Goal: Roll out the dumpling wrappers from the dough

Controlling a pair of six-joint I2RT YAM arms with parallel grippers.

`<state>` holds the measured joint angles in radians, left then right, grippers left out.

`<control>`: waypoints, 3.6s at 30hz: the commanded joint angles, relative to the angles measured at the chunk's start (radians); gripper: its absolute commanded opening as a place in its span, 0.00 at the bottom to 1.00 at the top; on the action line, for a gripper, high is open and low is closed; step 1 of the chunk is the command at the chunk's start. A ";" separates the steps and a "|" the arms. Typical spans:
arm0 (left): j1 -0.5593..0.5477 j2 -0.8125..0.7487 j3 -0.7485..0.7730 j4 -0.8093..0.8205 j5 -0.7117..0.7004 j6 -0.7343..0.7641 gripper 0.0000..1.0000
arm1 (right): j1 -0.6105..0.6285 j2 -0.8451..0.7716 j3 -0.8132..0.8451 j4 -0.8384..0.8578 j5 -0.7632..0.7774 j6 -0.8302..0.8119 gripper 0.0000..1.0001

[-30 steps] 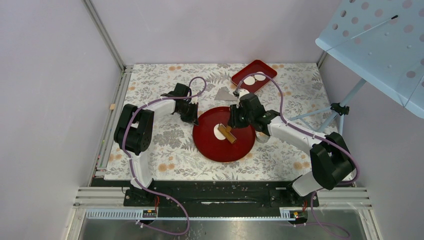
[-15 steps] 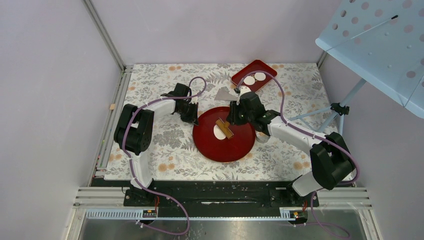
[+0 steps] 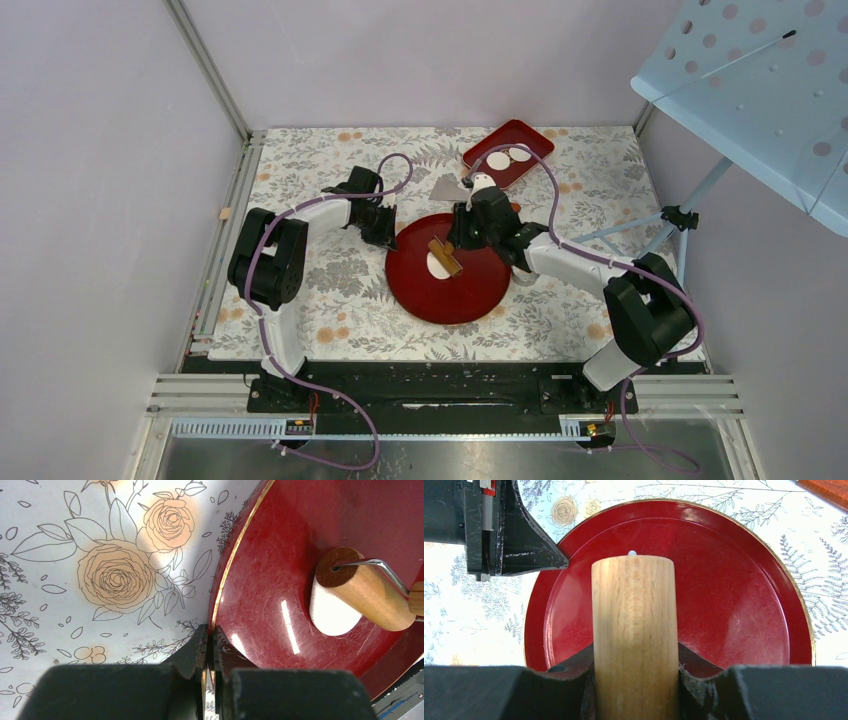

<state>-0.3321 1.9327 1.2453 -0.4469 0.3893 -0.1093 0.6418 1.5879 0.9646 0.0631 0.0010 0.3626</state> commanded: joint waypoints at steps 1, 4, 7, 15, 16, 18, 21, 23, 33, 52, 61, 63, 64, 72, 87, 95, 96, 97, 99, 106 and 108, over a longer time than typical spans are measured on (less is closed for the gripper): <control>0.006 0.024 0.011 -0.023 0.000 0.008 0.00 | 0.034 0.048 -0.016 -0.132 0.026 -0.031 0.00; 0.006 0.023 0.010 -0.023 -0.001 0.009 0.00 | 0.056 0.049 -0.034 -0.155 0.019 -0.039 0.00; 0.007 0.023 0.010 -0.023 0.003 0.009 0.00 | 0.061 0.053 -0.059 -0.151 0.014 -0.037 0.00; 0.009 0.023 0.010 -0.023 0.005 0.008 0.00 | 0.073 0.087 -0.079 -0.150 0.002 -0.024 0.00; 0.010 0.024 0.010 -0.023 0.006 0.008 0.00 | 0.074 0.092 -0.082 -0.147 0.003 -0.024 0.00; 0.011 0.023 0.011 -0.023 0.006 0.008 0.00 | 0.075 0.102 -0.088 -0.146 0.004 -0.024 0.00; 0.013 0.024 0.011 -0.024 0.007 0.008 0.00 | 0.080 0.117 -0.090 -0.147 0.002 -0.021 0.00; 0.012 0.024 0.010 -0.023 0.009 0.008 0.00 | 0.087 0.123 -0.090 -0.147 0.002 -0.020 0.00; 0.015 0.024 0.009 -0.023 0.011 0.009 0.00 | 0.099 0.140 -0.101 -0.140 0.002 -0.027 0.00; 0.018 0.023 0.012 -0.023 0.018 0.009 0.00 | 0.113 0.111 -0.010 -0.137 -0.195 -0.052 0.00; 0.018 0.025 0.012 -0.023 0.013 0.007 0.00 | 0.042 -0.077 0.165 -0.176 -0.364 -0.095 0.00; 0.018 0.026 0.013 -0.023 0.014 0.007 0.00 | 0.012 -0.086 0.182 -0.175 -0.340 -0.106 0.00; 0.019 0.026 0.013 -0.023 0.013 0.007 0.00 | -0.004 -0.086 0.187 -0.173 -0.328 -0.113 0.00; 0.018 0.027 0.013 -0.024 0.011 0.005 0.00 | -0.021 0.003 0.201 -0.085 -0.237 -0.175 0.00; 0.018 0.027 0.013 -0.024 0.014 0.007 0.00 | 0.038 0.117 -0.051 -0.092 -0.007 -0.221 0.00; 0.018 0.027 0.013 -0.024 0.011 0.005 0.00 | 0.082 0.126 -0.125 -0.124 -0.023 -0.191 0.00; 0.018 0.027 0.013 -0.024 0.011 0.005 0.00 | 0.084 0.121 -0.137 -0.116 -0.030 -0.190 0.00; 0.018 0.027 0.013 -0.024 0.012 0.005 0.00 | 0.085 0.118 -0.148 -0.109 -0.034 -0.189 0.00; 0.018 0.027 0.013 -0.024 0.011 0.007 0.00 | 0.089 0.121 -0.154 -0.106 -0.045 -0.185 0.00; 0.018 0.026 0.012 -0.024 0.014 0.007 0.00 | 0.103 0.145 -0.152 -0.114 -0.075 -0.171 0.00; 0.018 0.025 0.013 -0.024 0.014 0.007 0.00 | 0.106 0.144 -0.153 -0.114 -0.085 -0.167 0.00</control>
<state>-0.3241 1.9350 1.2453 -0.4465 0.4049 -0.1093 0.7105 1.6344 0.8997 0.2661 -0.0700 0.2142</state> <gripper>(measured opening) 0.032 0.371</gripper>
